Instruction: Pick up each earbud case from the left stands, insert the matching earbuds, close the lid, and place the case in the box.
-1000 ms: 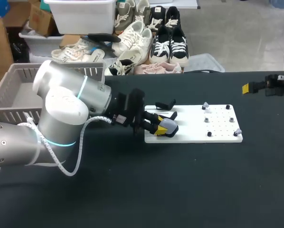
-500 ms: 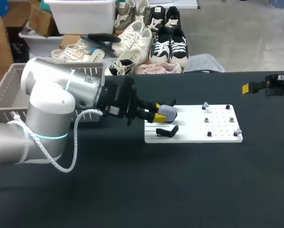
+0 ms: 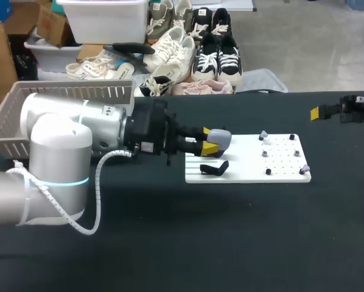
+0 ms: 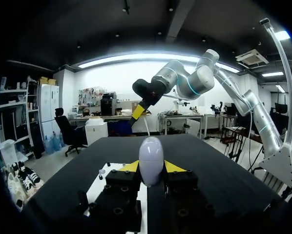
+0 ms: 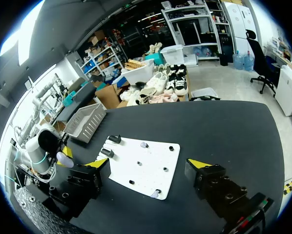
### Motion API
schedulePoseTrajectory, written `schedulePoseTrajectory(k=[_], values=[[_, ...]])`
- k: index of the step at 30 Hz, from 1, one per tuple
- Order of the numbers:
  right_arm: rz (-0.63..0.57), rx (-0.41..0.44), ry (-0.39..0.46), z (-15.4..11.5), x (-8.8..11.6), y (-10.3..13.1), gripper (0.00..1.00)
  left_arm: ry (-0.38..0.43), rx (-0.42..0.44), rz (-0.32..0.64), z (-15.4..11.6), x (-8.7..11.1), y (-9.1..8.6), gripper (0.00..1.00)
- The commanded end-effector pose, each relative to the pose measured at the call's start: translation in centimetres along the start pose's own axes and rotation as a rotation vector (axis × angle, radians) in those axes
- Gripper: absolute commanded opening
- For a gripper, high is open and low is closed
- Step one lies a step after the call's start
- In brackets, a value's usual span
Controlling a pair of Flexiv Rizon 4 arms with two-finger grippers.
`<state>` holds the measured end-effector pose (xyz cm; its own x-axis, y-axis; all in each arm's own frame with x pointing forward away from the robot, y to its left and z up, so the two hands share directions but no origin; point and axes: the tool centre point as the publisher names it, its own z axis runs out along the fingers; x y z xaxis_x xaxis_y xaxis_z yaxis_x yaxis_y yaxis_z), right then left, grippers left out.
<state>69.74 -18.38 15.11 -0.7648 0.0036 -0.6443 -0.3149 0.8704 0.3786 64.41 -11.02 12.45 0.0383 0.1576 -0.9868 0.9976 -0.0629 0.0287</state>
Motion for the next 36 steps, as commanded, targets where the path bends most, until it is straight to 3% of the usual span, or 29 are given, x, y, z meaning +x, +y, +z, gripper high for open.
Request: schedulePoseTrajectory(k=[1,19,36], values=[[-0.001,-0.006,0.001,0.1,0.0,-0.2,1.00,-0.024,-0.026,0.016,0.4,-0.3,-0.7,0.00],[-0.001,-0.006,0.001,0.1,0.0,-0.2,1.00,-0.073,0.037,0.025,2.7,-1.3,-2.8,0.00],[-0.001,-0.006,0.001,0.1,0.0,-0.2,1.00,-0.100,0.000,0.033,3.1,-1.5,-2.7,0.00]])
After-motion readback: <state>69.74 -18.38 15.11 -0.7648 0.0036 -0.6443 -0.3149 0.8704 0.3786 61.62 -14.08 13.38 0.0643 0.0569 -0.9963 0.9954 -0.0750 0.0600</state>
